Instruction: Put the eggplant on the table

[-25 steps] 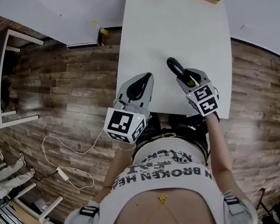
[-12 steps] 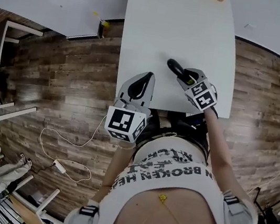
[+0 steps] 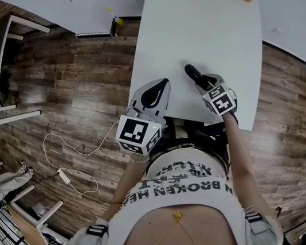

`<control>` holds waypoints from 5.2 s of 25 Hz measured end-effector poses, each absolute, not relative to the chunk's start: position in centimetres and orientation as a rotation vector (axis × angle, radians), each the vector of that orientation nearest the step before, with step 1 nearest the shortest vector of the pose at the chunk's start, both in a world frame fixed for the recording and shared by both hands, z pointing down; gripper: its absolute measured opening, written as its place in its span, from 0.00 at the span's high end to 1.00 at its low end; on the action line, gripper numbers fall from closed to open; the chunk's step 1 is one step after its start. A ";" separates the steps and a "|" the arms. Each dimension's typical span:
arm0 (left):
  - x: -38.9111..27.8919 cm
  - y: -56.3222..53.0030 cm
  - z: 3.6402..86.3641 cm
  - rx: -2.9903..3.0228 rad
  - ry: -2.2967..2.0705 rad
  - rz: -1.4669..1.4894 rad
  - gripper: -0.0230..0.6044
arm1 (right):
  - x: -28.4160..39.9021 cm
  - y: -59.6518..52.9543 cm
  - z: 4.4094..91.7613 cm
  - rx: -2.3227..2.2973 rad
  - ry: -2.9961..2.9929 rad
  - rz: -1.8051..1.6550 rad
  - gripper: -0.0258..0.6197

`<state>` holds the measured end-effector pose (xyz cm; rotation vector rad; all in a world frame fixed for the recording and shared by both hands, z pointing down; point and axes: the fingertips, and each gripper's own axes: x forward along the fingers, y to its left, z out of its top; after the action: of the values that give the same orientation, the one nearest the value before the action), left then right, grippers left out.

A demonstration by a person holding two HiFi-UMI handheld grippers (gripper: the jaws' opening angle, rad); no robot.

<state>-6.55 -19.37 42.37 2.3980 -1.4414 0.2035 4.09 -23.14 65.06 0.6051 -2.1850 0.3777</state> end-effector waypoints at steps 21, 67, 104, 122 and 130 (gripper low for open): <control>-7.9 -19.5 42.9 2.359 -1.483 0.215 0.95 | 4.3 -22.5 68.6 0.544 -2.125 0.405 0.70; -7.5 -18.7 42.8 2.365 -1.478 0.210 0.95 | 4.5 -22.0 68.4 0.521 -2.109 0.428 0.61; -4.7 -19.6 42.9 2.439 -1.386 0.234 0.95 | 4.5 -22.5 57.1 0.597 -2.345 0.256 0.94; -0.4 -20.3 39.4 2.562 -1.302 0.149 0.95 | 4.4 -20.7 41.8 0.804 -2.736 0.099 0.95; 0.6 -20.6 34.8 2.650 -1.302 0.031 0.95 | 5.4 -20.3 34.4 0.954 -2.891 -0.010 0.95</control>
<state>0.60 -20.59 34.76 2.6496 -1.3025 0.0314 5.42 -20.35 34.42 0.9540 -2.8905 -0.0101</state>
